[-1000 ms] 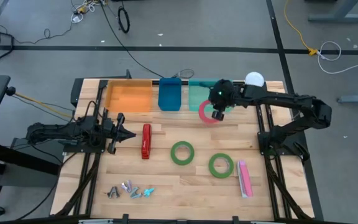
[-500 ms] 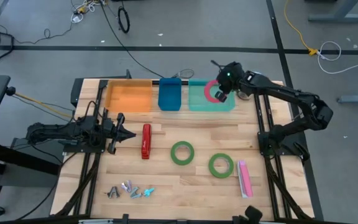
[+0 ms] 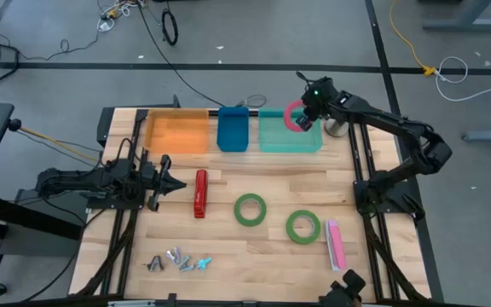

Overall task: Pick and place Stapler, Stapler remover, tape
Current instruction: Put the pink tape into the light green bin

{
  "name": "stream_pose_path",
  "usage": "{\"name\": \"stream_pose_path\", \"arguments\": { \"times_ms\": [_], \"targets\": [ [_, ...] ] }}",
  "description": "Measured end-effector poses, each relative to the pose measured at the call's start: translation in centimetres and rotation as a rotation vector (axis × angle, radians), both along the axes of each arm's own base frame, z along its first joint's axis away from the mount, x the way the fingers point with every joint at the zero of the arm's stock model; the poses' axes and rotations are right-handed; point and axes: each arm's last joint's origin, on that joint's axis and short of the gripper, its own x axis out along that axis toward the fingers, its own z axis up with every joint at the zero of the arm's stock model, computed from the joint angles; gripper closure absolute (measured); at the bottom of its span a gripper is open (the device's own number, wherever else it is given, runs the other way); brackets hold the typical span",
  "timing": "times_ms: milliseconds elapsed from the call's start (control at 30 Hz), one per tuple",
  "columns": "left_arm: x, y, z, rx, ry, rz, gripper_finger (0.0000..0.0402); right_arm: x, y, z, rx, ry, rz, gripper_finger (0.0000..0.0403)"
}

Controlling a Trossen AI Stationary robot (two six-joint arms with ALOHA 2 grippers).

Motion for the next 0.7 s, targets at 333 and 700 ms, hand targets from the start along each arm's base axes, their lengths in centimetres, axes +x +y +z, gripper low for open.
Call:
{"name": "stream_pose_path", "arguments": {
  "times_ms": [333, 700],
  "targets": [
    [0.0, 0.0, 0.0, 0.0, 0.0, 0.0, 0.0399, 0.7, -1.3, -3.3, 0.097, 0.073, -0.002, 0.0312],
    [0.0, 0.0, 0.0, 0.0, 0.0, 0.0, 0.0399, 1.1, -1.9, -5.2, 0.111, 0.155, -0.036, 0.0312]
  ]
}}
